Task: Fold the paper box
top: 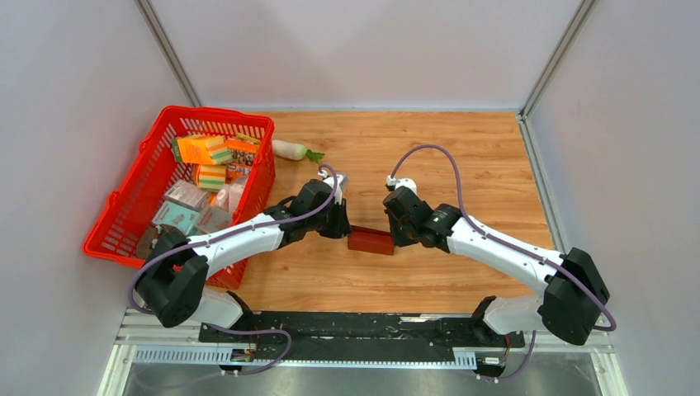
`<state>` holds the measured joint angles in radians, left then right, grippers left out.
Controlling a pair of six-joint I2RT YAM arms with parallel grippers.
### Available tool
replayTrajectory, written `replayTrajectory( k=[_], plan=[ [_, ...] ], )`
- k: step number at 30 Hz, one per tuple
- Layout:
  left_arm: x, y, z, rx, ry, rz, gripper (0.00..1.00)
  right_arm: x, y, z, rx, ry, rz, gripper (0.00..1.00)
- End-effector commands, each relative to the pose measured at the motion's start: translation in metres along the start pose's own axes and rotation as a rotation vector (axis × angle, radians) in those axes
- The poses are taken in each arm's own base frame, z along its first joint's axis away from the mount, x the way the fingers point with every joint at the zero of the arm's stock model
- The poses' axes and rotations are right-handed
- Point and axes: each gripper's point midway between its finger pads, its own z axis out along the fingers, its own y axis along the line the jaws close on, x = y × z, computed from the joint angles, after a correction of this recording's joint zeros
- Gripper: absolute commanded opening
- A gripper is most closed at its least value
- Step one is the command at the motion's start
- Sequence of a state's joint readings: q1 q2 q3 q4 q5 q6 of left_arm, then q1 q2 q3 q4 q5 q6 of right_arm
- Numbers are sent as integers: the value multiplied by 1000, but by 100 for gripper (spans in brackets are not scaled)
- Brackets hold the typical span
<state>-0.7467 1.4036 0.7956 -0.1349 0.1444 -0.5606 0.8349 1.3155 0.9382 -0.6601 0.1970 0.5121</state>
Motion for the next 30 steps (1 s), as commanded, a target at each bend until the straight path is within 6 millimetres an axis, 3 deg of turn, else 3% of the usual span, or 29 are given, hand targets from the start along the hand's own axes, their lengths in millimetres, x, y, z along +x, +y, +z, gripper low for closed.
replayTrajectory(
  k=[1,8,14,20,30],
  plan=[
    [15,-5,2,20,56,26,17,-9,30,-3,-61,-58,-69,0],
    [5,-19,-21,78,3,42,39,-5,32,7,-50,-154,-20,0],
    [0,-20,-49,100,-49,-5,45,-5,31,7,-63,-213,-31,0],
    [-11,-21,-63,132,-71,-85,47,-4,33,5,-62,-235,-50,0],
    [-7,-8,-47,59,-19,-96,45,-1,34,6,-49,-236,-57,0]
  ],
)
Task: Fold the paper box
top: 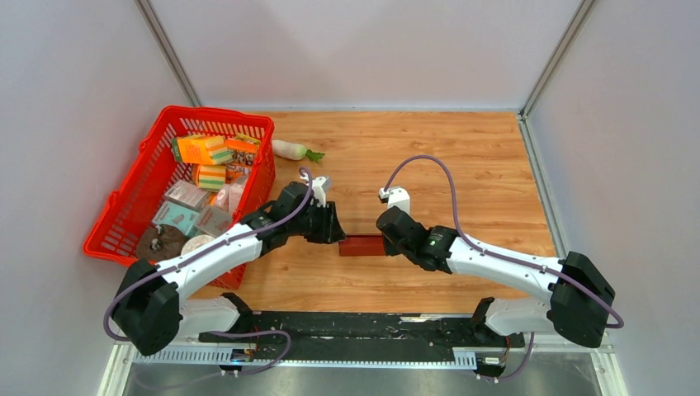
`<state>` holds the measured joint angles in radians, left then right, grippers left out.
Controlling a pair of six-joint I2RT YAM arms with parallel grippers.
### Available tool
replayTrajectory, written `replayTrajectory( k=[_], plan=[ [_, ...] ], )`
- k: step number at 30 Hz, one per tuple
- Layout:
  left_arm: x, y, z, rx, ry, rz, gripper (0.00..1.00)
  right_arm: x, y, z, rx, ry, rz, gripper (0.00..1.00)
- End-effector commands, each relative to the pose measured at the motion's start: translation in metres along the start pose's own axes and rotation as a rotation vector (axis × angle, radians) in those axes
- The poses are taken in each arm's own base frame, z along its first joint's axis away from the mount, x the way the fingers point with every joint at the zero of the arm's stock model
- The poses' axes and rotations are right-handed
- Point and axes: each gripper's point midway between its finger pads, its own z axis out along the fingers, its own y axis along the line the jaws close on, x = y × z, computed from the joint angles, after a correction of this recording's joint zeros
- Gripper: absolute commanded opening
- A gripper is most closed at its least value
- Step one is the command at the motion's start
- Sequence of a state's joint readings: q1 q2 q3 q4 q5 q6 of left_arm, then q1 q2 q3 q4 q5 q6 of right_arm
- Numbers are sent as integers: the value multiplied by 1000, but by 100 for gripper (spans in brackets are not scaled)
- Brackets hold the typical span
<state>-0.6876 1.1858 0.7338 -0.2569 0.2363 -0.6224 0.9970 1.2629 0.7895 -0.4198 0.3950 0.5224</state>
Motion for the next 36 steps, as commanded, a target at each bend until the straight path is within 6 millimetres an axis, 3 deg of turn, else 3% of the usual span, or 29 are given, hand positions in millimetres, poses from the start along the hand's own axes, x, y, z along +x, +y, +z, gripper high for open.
replayTrajectory(
  k=[1,13,21,24,25,26,31,34,36],
  plan=[
    [-12,-5,4,-5,-7,3,45,-6,12,-1,-38,-37,17,0],
    [-5,-3,14,12,-4,-7,18,-7,12,-3,-40,-45,20,0],
    [16,1,18,10,11,-10,14,-5,20,-3,-63,-48,26,0],
    [14,4,13,-8,-1,0,25,-3,18,-1,-49,-42,17,0],
    [7,1,6,-2,-30,10,34,-2,15,-1,-38,-39,12,0],
    [5,1,3,-6,-39,8,37,-3,16,-2,-40,-43,14,0],
    [-15,-7,-16,9,-84,-7,44,-4,14,-3,-37,-50,12,0],
    [-25,-8,-16,3,-89,-23,54,-4,15,-2,-36,-45,12,0],
    [-24,-6,-15,-17,-60,-25,55,-4,16,-2,-39,-47,12,0]
  ],
)
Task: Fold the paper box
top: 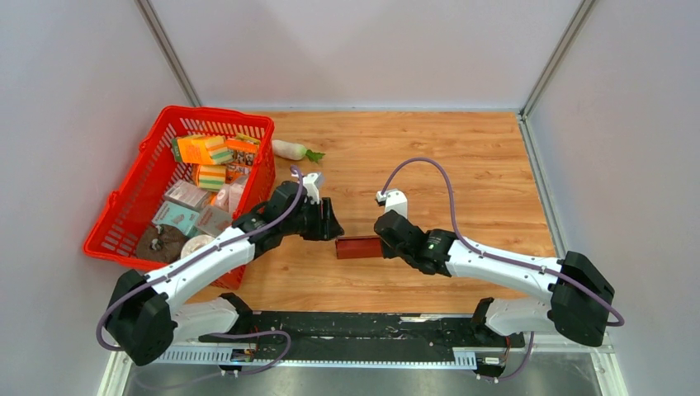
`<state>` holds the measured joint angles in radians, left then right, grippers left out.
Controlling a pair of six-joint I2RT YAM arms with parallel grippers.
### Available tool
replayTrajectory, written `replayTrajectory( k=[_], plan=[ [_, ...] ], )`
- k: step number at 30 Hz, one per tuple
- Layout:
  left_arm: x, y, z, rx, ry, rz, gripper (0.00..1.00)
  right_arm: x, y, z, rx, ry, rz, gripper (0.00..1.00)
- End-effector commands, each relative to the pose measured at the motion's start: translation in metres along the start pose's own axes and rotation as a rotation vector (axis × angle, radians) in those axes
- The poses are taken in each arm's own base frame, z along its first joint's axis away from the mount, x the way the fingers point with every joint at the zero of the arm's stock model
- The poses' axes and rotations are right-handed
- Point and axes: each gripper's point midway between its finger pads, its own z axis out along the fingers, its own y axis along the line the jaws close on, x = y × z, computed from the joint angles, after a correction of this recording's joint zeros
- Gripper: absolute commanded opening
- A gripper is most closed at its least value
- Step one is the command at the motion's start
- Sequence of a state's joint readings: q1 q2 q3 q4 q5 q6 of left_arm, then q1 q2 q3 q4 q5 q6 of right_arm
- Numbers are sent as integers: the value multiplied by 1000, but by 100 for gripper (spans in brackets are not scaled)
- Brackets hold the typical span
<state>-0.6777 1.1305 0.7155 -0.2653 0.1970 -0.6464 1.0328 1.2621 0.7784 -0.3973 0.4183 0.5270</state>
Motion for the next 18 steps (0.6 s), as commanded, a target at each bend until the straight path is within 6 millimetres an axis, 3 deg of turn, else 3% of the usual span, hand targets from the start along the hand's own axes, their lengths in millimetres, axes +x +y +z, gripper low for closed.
replayTrajectory(
  k=[1,8,12,18],
  plan=[
    [-21,-12,-2,-1,2,0,56,-6,7,0,-23,-28,27,0],
    [-8,5,5,-92,65,-67,47,-8,6,-3,-23,-36,29,0],
    [0,2,12,-69,103,-101,41,-8,7,-3,-26,-36,27,0],
    [9,2,12,-62,122,-138,41,-9,8,-2,-29,-37,31,0]
  ],
)
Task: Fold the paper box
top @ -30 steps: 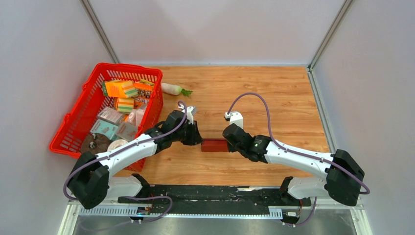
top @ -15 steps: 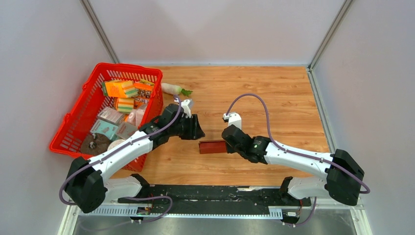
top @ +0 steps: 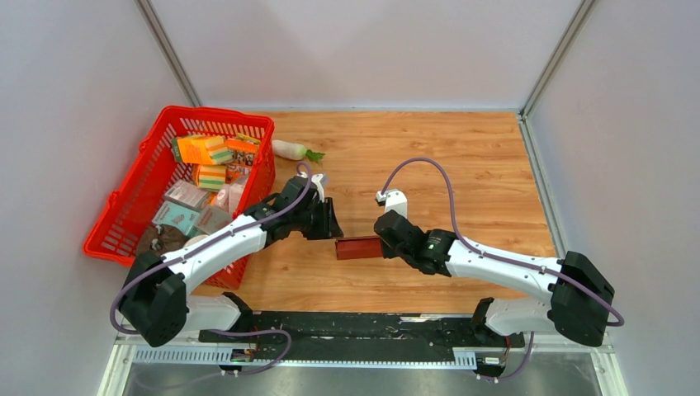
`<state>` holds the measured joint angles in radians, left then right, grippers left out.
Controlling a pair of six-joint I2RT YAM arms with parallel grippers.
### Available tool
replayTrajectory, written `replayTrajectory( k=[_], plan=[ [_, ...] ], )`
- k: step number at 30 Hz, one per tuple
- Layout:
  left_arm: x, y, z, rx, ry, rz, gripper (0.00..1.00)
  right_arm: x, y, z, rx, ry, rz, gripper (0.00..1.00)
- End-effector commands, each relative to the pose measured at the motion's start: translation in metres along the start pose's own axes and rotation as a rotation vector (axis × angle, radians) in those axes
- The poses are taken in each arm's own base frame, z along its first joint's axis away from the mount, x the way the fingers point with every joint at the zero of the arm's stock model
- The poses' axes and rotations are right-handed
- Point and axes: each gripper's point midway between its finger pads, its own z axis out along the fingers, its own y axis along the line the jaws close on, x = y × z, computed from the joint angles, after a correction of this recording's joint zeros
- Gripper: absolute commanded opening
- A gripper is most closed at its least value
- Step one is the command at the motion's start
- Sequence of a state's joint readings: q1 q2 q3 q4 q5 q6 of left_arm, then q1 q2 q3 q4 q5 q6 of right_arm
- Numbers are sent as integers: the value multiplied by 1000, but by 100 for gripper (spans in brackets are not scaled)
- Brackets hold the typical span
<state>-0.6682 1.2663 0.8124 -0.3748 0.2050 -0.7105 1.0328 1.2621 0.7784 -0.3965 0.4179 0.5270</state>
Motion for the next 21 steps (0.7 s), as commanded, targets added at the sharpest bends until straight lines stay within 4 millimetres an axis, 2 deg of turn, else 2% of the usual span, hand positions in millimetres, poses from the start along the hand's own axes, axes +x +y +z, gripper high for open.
replayTrajectory(
  k=[1,8,10,19,20,21],
  plan=[
    [2,-6,-4,25,6,-42,41,-9,8,-2,-29,-37,29,0],
    [13,-1,-2,22,31,-78,40,-8,9,-2,-33,-32,31,0],
    [14,-2,-1,32,29,-69,33,-7,9,-1,-36,-30,34,0],
    [24,17,7,-14,15,-36,23,7,9,-2,-50,9,58,1],
    [24,20,8,-23,11,-36,23,7,11,-4,-57,12,64,2],
    [29,24,9,-32,20,-34,22,4,12,-8,-68,13,75,8]
  ],
)
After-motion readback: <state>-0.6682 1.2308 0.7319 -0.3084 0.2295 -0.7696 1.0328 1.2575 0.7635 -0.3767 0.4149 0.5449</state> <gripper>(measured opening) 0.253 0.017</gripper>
